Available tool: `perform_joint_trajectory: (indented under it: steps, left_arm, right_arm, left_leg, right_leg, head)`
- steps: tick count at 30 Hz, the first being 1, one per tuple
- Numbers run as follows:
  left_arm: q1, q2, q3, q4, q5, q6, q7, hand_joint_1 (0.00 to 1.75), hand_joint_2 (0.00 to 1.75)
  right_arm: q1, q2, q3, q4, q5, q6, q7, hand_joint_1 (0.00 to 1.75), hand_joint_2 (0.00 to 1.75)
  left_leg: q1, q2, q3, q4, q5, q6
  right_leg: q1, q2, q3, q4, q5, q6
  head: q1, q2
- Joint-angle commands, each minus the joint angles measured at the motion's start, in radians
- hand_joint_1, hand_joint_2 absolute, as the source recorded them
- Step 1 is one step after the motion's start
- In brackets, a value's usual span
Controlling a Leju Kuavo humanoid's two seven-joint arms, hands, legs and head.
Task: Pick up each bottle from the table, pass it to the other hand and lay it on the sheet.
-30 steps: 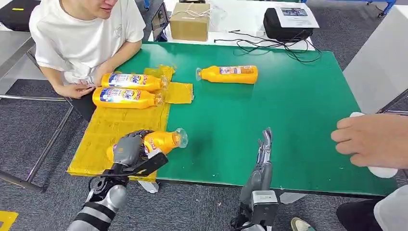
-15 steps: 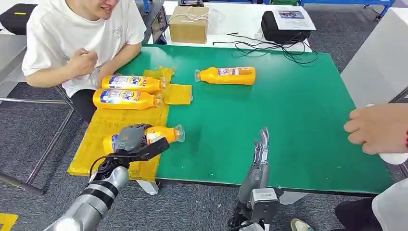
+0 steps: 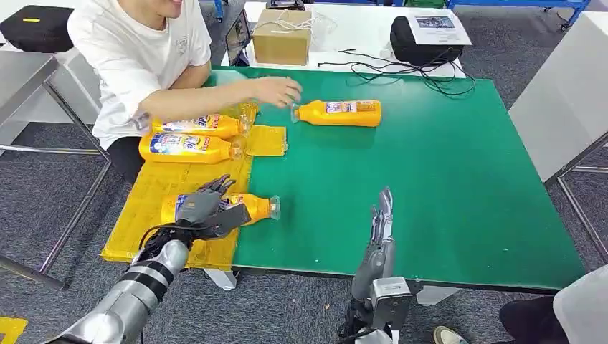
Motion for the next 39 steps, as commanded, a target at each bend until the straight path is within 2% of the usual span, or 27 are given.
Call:
perform_joint_trajectory:
  steps: [1,8,13,32,35,38,39]
  left_arm:
    - [0.146,-0.014,-0.036,-0.216,0.135,-0.088,-0.046,0.0,1.75]
    - [0.231,-0.029,-0.129,-0.575,0.356,-0.079,-0.058,0.0,1.75]
    - [0.279,-0.061,-0.09,-0.816,0.67,-0.084,-0.131,0.0,1.75]
    - [0.28,-0.062,-0.086,-0.827,0.681,-0.079,-0.132,0.0,1.75]
    - [0.263,-0.077,-0.048,-0.869,0.742,-0.017,-0.184,0.0,1.75]
    - [0.25,-0.076,-0.034,-0.918,0.836,0.015,-0.185,0.0,1.75]
    - [0.246,-0.066,-0.038,-0.936,0.877,0.031,-0.185,0.0,1.75]
  right_arm:
    - [-0.034,-0.008,0.001,0.061,0.002,-0.008,0.0,0.0,0.0]
    - [-0.019,-0.02,-0.009,0.052,0.016,-0.041,0.0,0.0,0.0]
    - [-0.013,-0.025,0.001,0.053,0.022,-0.062,0.0,0.0,0.0]
    - [-0.013,-0.026,0.003,0.054,0.021,-0.062,0.0,0.0,0.0]
    - [-0.013,-0.029,0.009,0.06,0.018,-0.075,0.0,0.0,0.0]
    - [-0.021,-0.039,0.032,0.067,0.034,-0.111,0.0,0.0,0.0]
    - [-0.037,-0.063,0.074,0.095,0.101,-0.187,0.0,0.0,0.0]
  left_leg:
    - [0.0,0.001,0.002,-0.001,-0.001,0.0]
    - [0.0,-0.004,-0.002,0.001,-0.001,0.0]
    - [0.0,-0.004,-0.011,0.002,-0.001,0.0]
    - [0.0,-0.004,-0.01,0.0,-0.001,0.0]
    - [0.001,-0.004,-0.01,0.001,-0.002,0.0]
    - [0.001,-0.004,-0.011,0.002,-0.002,0.0]
    - [0.001,-0.005,-0.009,0.002,-0.003,0.0]
  right_leg:
    - [-0.001,0.003,0.001,-0.001,0.0,0.0]
    - [-0.001,-0.001,-0.001,-0.001,-0.001,0.0]
    - [0.0,0.0,-0.01,0.0,0.0,0.001]
    - [0.0,0.0,-0.009,-0.001,-0.001,0.0]
    - [0.0,0.0,-0.009,-0.001,-0.002,0.0]
    - [0.001,0.0,-0.01,0.0,-0.002,0.0]
    - [0.001,0.001,-0.009,0.0,-0.003,-0.001]
  head:
    - [0.0,0.0]
    - [0.0,0.0]
    - [0.0,0.0]
    - [0.0,0.0]
    - [0.0,0.0]
    - [0.0,0.0]
    - [0.0,0.0]
